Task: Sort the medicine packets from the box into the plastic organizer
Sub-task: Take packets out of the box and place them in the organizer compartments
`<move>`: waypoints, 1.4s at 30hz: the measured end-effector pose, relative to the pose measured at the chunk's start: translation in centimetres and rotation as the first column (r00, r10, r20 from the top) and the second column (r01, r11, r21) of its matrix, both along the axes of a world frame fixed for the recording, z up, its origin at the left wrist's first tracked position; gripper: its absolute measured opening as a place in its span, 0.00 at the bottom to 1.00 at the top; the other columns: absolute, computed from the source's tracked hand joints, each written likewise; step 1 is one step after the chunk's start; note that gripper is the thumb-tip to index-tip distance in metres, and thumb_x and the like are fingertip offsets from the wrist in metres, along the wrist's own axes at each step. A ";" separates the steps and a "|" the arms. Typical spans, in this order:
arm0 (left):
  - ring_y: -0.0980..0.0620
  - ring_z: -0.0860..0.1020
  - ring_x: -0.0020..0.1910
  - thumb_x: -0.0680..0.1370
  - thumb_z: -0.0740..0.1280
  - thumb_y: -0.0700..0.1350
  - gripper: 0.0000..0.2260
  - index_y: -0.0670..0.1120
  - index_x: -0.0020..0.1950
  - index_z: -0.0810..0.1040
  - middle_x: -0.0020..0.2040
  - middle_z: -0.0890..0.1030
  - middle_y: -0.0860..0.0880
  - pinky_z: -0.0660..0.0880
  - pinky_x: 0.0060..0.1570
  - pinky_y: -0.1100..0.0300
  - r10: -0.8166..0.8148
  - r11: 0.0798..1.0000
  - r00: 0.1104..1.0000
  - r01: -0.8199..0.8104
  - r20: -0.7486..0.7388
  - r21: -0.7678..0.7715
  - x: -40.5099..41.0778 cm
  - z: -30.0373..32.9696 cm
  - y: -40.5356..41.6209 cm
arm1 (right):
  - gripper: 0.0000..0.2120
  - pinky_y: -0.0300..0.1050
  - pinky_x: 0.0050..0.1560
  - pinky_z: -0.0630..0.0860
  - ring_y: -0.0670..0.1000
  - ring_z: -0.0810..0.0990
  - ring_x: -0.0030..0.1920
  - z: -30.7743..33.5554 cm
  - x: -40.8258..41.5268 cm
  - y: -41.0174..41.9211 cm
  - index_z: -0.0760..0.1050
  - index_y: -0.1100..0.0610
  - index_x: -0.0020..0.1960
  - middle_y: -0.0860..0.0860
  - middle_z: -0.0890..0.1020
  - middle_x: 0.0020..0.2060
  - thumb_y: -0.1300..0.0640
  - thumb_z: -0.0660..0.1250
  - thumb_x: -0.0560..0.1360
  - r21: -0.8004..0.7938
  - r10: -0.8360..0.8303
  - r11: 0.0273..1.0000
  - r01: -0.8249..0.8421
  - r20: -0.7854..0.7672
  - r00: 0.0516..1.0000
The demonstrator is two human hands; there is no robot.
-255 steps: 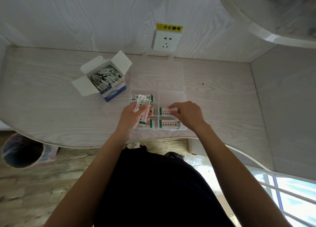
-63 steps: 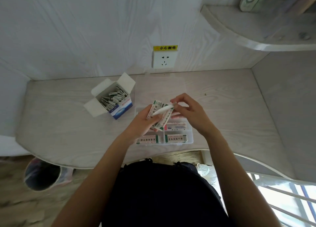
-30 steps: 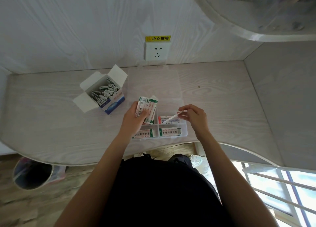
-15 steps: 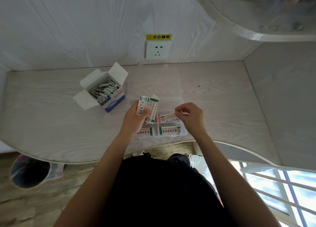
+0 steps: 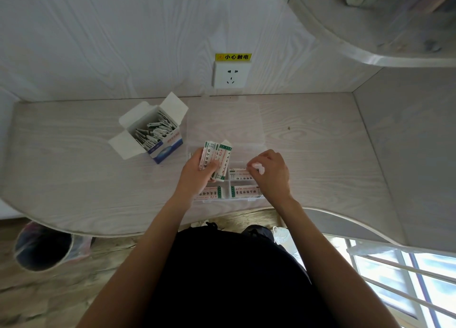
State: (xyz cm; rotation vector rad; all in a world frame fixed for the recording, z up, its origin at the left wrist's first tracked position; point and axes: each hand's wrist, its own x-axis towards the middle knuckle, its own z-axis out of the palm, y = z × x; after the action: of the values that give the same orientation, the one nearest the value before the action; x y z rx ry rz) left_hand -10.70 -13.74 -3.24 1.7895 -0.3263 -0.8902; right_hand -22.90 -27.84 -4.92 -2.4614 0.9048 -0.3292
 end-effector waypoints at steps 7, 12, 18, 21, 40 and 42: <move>0.57 0.79 0.45 0.79 0.63 0.42 0.10 0.47 0.60 0.73 0.52 0.79 0.49 0.78 0.35 0.67 -0.100 0.995 0.994 0.099 -0.045 -0.032 -0.4 0.5 -0.3 | 0.11 0.35 0.36 0.75 0.43 0.80 0.34 3.7 2.0 0.5 0.76 0.54 0.52 0.49 0.82 0.41 0.50 0.69 0.73 0.633 -0.155 0.769 0.091 0.047 0.987; 0.54 0.81 0.45 0.79 0.63 0.41 0.11 0.48 0.61 0.73 0.51 0.80 0.46 0.78 0.37 0.64 -0.157 0.985 0.976 0.144 -0.153 -0.094 -0.6 0.8 -0.4 | 0.16 0.38 0.34 0.77 0.46 0.79 0.30 3.9 2.4 0.5 0.75 0.56 0.57 0.55 0.83 0.41 0.58 0.73 0.70 0.733 -0.088 0.680 -0.005 0.088 0.992; 0.56 0.80 0.48 0.75 0.69 0.43 0.16 0.51 0.61 0.72 0.51 0.80 0.53 0.78 0.41 0.66 -0.222 0.974 0.971 0.217 -0.093 -0.057 -0.4 1.1 -0.2 | 0.08 0.40 0.35 0.78 0.48 0.80 0.30 4.2 2.0 0.4 0.77 0.60 0.48 0.46 0.81 0.34 0.61 0.72 0.71 0.793 -0.152 0.609 -0.020 0.142 0.978; 0.54 0.79 0.50 0.75 0.67 0.42 0.17 0.49 0.64 0.71 0.52 0.78 0.54 0.78 0.42 0.64 -0.186 0.982 0.982 0.186 -0.041 0.005 0.2 1.0 0.0 | 0.05 0.40 0.39 0.80 0.47 0.82 0.34 4.4 1.6 -0.2 0.79 0.60 0.50 0.51 0.82 0.36 0.63 0.69 0.74 0.820 -0.252 0.573 -0.014 0.193 0.948; 0.54 0.76 0.51 0.76 0.66 0.42 0.12 0.51 0.59 0.72 0.52 0.78 0.54 0.69 0.45 0.64 -0.069 0.997 0.996 0.071 -0.053 0.041 0.6 -0.1 -0.1 | 0.04 0.43 0.47 0.74 0.48 0.79 0.45 0.9 0.4 -1.2 0.81 0.54 0.47 0.48 0.79 0.48 0.57 0.69 0.74 0.179 0.229 0.964 -0.198 -0.171 0.958; 0.55 0.77 0.51 0.76 0.66 0.42 0.12 0.51 0.58 0.72 0.52 0.78 0.55 0.70 0.44 0.64 -0.069 0.997 0.996 0.071 -0.047 0.042 0.6 -0.1 -0.1 | 0.07 0.41 0.46 0.70 0.48 0.78 0.48 1.0 0.6 -1.0 0.82 0.52 0.50 0.47 0.79 0.50 0.53 0.66 0.76 0.066 0.253 0.967 -0.244 -0.267 0.930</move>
State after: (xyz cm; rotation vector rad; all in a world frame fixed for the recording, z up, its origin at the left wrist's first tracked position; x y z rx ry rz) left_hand -10.06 -13.84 -3.33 1.8042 -0.3443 -0.9934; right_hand -22.33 -28.82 -3.90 -2.5947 0.6823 0.1176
